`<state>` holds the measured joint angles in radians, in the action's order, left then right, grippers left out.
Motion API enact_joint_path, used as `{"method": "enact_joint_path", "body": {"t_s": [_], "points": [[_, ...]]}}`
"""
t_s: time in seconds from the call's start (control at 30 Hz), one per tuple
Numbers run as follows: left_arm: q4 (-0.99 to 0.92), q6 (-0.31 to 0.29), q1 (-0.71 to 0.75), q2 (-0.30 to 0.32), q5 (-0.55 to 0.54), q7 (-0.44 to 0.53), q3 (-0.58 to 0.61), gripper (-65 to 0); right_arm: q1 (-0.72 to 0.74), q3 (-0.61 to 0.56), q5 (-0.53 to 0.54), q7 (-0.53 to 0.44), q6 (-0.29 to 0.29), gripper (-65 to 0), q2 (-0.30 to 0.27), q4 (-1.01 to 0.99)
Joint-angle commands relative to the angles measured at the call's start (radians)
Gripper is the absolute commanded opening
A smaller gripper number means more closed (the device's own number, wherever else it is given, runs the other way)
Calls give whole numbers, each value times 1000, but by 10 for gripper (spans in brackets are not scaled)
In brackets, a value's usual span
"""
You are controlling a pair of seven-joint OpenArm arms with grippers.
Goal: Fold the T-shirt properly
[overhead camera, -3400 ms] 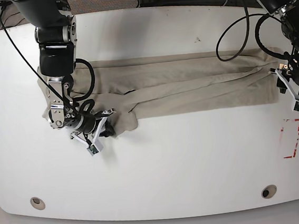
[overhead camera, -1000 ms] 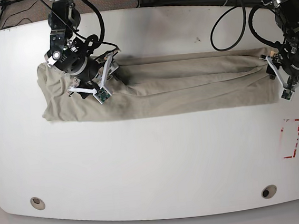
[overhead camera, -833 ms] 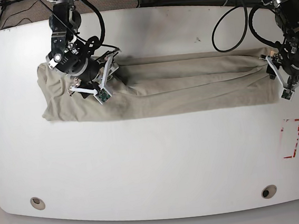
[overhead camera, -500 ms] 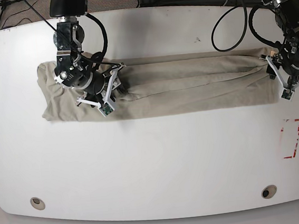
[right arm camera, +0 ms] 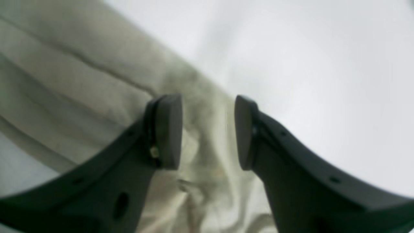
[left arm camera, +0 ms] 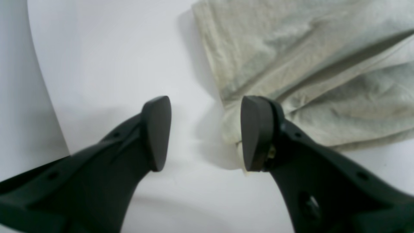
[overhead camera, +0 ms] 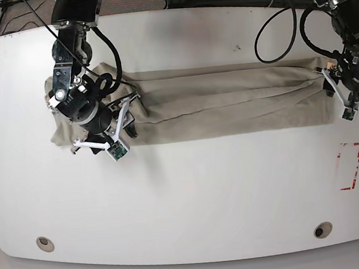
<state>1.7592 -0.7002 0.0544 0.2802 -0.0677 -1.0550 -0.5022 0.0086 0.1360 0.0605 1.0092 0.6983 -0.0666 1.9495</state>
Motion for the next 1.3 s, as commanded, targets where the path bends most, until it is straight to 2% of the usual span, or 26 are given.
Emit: {"method": "enact_joint_path", "body": {"t_s": [0.0, 0.13, 0.37, 0.67, 0.8, 0.9, 1.03, 1.17, 1.27], "points": [[17, 2, -14, 1, -7, 11, -20, -322, 4, 1, 8, 9, 0, -396, -23, 41], [15, 2, -24, -8, -62, 11, -63, -321, -26, 18, 8, 12, 0, -400, -52, 41], [-58, 2, -26, -8, -226, 9, -168, -321, -71, 112, 9, 0, 0, -403, -54, 37], [-176, 2, -26, -3, -393, 8, -257, -318, -101, 167, 9, -142, 0, -404, -63, -144], [-198, 2, -24, 17, -426, 8, -270, -317, -100, 167, 9, -218, 0, -407, -63, -241], [-219, 2, -24, 24, -452, 6, -270, -315, -98, 167, 9, -263, 0, -436, -63, -301], [-258, 2, -24, 44, -496, 3, -272, -253, -95, 167, 9, -269, 0, -466, -63, -330], [-330, 2, -29, 78, -556, -52, -273, -185, -97, 166, 9, -270, 0, -466, -60, -327], [-377, 2, -51, 98, -614, -89, -273, -168, -97, 166, 9, -270, 0, -468, -60, -327]]}}
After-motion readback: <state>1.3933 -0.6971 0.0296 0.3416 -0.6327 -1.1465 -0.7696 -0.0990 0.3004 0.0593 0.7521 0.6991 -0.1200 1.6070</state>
